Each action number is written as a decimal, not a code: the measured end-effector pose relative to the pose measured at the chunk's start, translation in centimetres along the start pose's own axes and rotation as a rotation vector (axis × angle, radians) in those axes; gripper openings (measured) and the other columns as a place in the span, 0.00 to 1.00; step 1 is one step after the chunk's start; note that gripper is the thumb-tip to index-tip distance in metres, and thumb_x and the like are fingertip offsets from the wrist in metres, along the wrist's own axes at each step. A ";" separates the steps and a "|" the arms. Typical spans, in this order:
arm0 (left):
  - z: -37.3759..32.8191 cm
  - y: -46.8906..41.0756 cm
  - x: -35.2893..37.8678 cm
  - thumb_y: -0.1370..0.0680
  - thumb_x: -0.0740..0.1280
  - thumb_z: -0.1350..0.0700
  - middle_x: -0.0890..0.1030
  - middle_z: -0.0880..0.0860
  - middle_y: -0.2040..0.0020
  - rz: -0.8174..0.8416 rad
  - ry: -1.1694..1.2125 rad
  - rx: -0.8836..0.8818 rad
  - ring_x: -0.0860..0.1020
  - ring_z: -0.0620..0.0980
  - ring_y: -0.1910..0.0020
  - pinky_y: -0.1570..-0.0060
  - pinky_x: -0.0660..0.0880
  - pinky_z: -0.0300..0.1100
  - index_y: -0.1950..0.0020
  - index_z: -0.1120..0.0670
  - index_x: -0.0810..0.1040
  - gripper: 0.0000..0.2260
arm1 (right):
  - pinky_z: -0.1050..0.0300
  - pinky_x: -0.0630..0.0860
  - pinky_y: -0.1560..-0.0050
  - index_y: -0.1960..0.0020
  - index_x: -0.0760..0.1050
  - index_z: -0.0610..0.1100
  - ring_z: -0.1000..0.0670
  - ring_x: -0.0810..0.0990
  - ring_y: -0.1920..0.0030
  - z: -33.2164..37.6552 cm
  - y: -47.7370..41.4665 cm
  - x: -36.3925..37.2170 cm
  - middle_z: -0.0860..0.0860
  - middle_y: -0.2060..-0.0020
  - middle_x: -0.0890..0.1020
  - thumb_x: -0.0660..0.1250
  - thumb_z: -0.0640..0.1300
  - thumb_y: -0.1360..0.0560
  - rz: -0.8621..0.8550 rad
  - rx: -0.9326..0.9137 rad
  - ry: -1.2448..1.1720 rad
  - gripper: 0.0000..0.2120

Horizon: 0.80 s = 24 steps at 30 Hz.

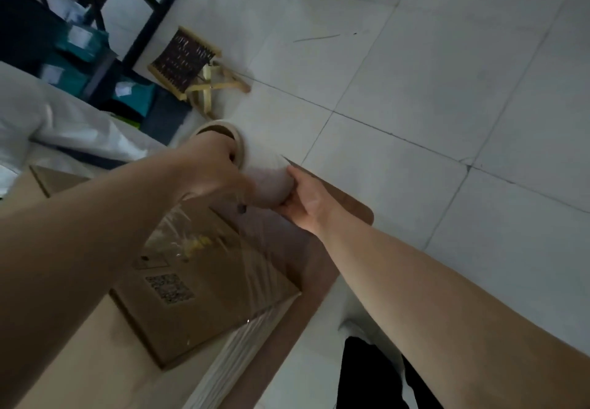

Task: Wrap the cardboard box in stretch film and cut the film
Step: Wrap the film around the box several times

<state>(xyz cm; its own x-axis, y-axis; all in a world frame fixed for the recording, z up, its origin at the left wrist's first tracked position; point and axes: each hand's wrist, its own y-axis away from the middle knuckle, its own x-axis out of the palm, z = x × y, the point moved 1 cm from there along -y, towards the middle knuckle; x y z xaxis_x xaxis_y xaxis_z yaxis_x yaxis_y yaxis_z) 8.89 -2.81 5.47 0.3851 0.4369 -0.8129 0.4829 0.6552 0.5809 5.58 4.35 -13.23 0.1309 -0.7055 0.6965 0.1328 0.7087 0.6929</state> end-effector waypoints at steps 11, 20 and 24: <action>3.8 -2.2 -2.3 0.29 0.73 0.50 0.78 0.55 0.52 -0.089 -0.017 -0.081 0.76 0.54 0.53 0.55 0.70 0.45 0.43 0.58 0.78 0.18 | 0.55 0.76 0.51 0.30 0.68 0.39 0.48 0.78 0.50 0.8 -2.3 4.9 0.43 0.45 0.79 0.52 0.50 0.17 0.082 0.076 0.115 0.22; 6.5 -4.2 -3.2 0.28 0.69 0.39 0.78 0.55 0.51 -0.121 0.221 -0.231 0.75 0.52 0.55 0.61 0.68 0.41 0.42 0.59 0.77 0.26 | 0.55 0.76 0.59 0.36 0.70 0.39 0.47 0.78 0.56 0.6 -4.9 7.3 0.44 0.53 0.78 0.55 0.46 0.19 0.061 0.146 0.121 0.16; 7.8 -5.1 -3.6 0.26 0.66 0.40 0.75 0.53 0.58 -0.146 0.211 -0.319 0.72 0.51 0.60 0.59 0.66 0.42 0.44 0.59 0.80 0.24 | 0.57 0.77 0.62 0.43 0.74 0.41 0.48 0.78 0.57 1.1 -5.9 8.2 0.45 0.54 0.79 0.55 0.46 0.19 0.081 0.215 0.210 0.13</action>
<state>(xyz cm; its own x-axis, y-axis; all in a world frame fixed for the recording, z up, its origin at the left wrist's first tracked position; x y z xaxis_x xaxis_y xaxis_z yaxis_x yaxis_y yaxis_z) 11.14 -12.50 5.76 0.1447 0.4200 -0.8959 0.2394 0.8637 0.4436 4.81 -5.64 -11.35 0.3358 -0.6159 0.7127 -0.0945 0.7308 0.6760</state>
